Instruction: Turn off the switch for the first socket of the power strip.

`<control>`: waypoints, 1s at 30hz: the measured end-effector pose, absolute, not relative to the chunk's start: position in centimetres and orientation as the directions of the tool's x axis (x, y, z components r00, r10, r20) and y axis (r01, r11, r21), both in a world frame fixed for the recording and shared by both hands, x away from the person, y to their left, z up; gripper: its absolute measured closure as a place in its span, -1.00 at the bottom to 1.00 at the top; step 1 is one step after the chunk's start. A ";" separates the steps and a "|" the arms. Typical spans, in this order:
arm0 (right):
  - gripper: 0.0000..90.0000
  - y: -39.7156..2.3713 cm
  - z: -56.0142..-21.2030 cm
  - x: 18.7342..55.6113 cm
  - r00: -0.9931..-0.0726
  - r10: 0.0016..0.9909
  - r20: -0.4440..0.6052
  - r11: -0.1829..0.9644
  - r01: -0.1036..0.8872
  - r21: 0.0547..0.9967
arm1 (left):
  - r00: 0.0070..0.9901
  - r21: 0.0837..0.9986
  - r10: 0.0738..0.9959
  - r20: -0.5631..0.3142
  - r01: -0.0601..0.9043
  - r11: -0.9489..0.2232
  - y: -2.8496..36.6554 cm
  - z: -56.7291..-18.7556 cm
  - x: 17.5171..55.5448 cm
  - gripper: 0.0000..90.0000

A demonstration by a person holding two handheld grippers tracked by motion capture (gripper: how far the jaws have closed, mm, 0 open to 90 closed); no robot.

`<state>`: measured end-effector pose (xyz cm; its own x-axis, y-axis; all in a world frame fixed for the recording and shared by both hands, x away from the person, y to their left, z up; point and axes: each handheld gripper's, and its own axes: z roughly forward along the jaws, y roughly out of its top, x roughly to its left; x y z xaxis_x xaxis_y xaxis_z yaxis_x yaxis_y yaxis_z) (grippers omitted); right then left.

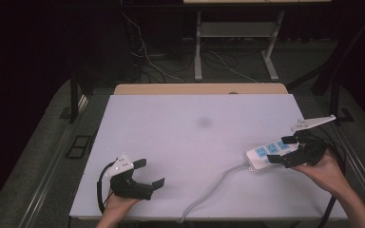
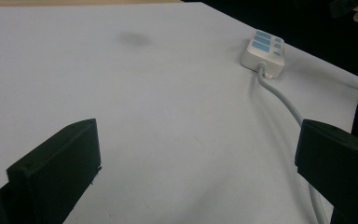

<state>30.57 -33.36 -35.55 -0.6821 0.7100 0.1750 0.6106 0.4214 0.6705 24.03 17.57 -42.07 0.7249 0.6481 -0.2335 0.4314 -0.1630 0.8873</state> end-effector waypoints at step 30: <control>-0.63 -35.1 -36.8 33.7 -0.650 0.724 0.228 0.413 0.675 0.612 | 0.728 0.885 0.646 -0.230 0.433 -0.173 17.5 -42.2 24.1 -1.00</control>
